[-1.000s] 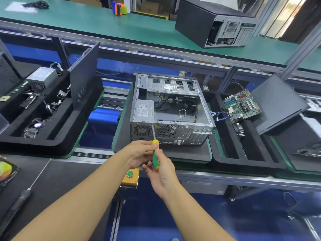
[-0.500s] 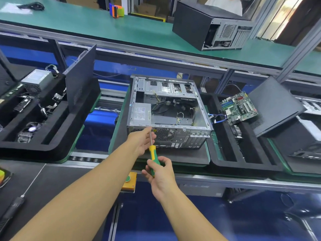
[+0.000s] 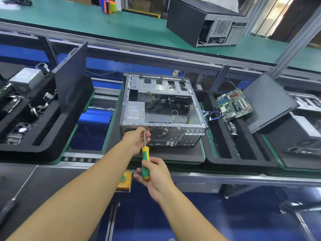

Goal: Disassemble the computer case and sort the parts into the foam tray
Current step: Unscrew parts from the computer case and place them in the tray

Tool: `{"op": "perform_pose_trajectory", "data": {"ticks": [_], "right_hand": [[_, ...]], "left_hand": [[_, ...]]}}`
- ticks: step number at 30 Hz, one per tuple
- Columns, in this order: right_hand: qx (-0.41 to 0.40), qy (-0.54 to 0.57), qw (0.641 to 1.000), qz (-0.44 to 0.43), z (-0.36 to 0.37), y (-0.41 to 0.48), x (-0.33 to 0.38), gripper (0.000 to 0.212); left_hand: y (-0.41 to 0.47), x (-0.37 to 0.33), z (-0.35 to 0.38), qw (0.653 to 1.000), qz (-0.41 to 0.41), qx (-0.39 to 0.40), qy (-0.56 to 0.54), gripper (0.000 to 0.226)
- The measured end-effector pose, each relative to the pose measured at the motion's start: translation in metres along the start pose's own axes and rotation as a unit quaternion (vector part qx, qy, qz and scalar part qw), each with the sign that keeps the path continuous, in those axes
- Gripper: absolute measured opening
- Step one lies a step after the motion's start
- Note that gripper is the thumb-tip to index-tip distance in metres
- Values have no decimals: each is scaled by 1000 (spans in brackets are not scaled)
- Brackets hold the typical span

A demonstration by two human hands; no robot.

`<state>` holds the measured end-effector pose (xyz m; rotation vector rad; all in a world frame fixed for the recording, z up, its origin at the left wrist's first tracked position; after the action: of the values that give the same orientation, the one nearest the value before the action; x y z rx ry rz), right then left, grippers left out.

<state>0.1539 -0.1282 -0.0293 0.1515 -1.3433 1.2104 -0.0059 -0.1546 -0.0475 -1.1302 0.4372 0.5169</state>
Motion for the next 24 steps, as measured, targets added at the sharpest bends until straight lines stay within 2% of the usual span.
{"op": "perform_pose_trajectory", "data": {"ticks": [2, 5, 9, 13, 16, 19, 22, 24], "right_hand": [[8, -23, 1000, -8, -3, 0, -3, 22], [29, -28, 999, -16, -8, -2, -5, 12], [77, 33, 995, -46, -12, -4, -9, 14], [61, 39, 996, -53, -12, 1, -11, 15], [41, -9, 998, -40, -10, 6, -15, 13], [43, -36, 998, -41, -1, 10, -16, 19], [42, -64, 996, -47, 11, 13, -19, 20], [40, -85, 995, -39, 16, 14, -24, 20]], "left_hand": [[-3, 3, 1, 999, -21, 21, -37, 10], [-5, 6, -5, 984, -58, 63, -154, 18], [-6, 8, -20, 963, -62, 46, -259, 25], [-11, 13, -36, 973, -96, 29, -209, 23], [-18, 14, -43, 986, -123, 62, -97, 23], [-27, 11, -43, 990, -100, 101, 10, 30], [-31, 8, -46, 992, -65, 104, 8, 32], [-29, 8, -53, 994, -48, 91, 19, 24]]}}
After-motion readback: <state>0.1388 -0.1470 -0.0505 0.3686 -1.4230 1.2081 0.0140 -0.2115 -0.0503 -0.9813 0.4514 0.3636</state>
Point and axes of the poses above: each hand's wrist, its own y-axis towards the middle knuckle, its own z-axis out of the palm, x = y × z, the point moved 3 cm from there along y, towards the middle knuckle, and after that the axes turned 10 degrees about -z, right-handed, at the moved point
